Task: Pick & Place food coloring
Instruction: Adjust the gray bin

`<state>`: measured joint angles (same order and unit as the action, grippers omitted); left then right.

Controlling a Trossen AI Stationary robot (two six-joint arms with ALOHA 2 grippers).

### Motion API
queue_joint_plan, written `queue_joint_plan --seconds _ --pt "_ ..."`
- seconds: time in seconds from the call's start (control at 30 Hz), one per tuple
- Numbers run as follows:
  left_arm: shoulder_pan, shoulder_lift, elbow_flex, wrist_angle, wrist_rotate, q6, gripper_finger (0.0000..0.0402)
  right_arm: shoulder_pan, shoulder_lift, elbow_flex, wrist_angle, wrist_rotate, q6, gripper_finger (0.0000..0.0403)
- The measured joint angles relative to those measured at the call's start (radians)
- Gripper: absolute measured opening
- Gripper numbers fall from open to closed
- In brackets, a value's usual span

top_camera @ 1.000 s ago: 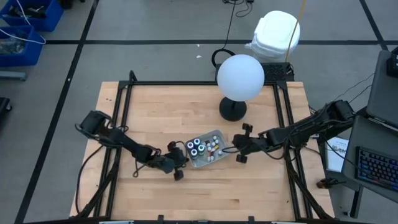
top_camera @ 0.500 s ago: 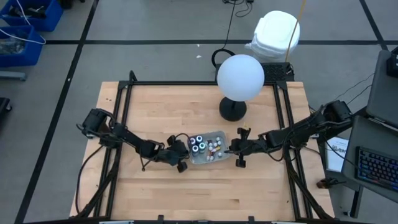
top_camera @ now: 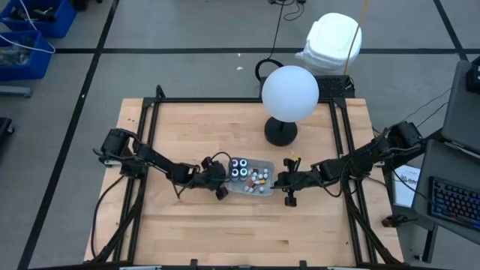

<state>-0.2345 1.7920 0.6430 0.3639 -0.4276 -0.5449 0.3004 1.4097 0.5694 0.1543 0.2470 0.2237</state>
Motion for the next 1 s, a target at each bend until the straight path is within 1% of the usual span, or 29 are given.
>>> queue_joint_plan --seconds 0.17,0.3,0.43,0.57,0.7,0.8,1.0 --pt "-0.009 0.0 0.0 -0.003 0.001 -0.001 0.0009 -0.003 0.0 0.0 -0.001 0.007 0.001 0.0" --pt "-0.009 0.0 0.001 -0.01 0.005 -0.004 0.0004 -0.003 0.0 0.0 -0.005 0.007 0.009 0.0" --pt "-0.009 -0.001 0.003 -0.027 0.01 -0.018 0.001 -0.003 0.0 0.002 -0.026 0.011 0.019 0.0" --pt "-0.012 -0.002 0.004 -0.048 0.014 -0.022 0.0004 -0.004 -0.001 0.003 -0.054 0.016 0.021 0.0" --pt "-0.017 -0.013 0.004 -0.056 0.021 -0.015 0.001 -0.005 -0.001 0.003 -0.056 0.015 0.019 0.0" --pt "-0.022 -0.026 0.004 -0.064 0.031 -0.014 0.0004 -0.005 0.005 -0.001 -0.074 0.013 0.018 0.0" --pt "-0.054 -0.028 0.003 -0.02 0.034 0.005 0.0006 -0.025 0.003 -0.001 -0.066 0.013 0.006 0.0"
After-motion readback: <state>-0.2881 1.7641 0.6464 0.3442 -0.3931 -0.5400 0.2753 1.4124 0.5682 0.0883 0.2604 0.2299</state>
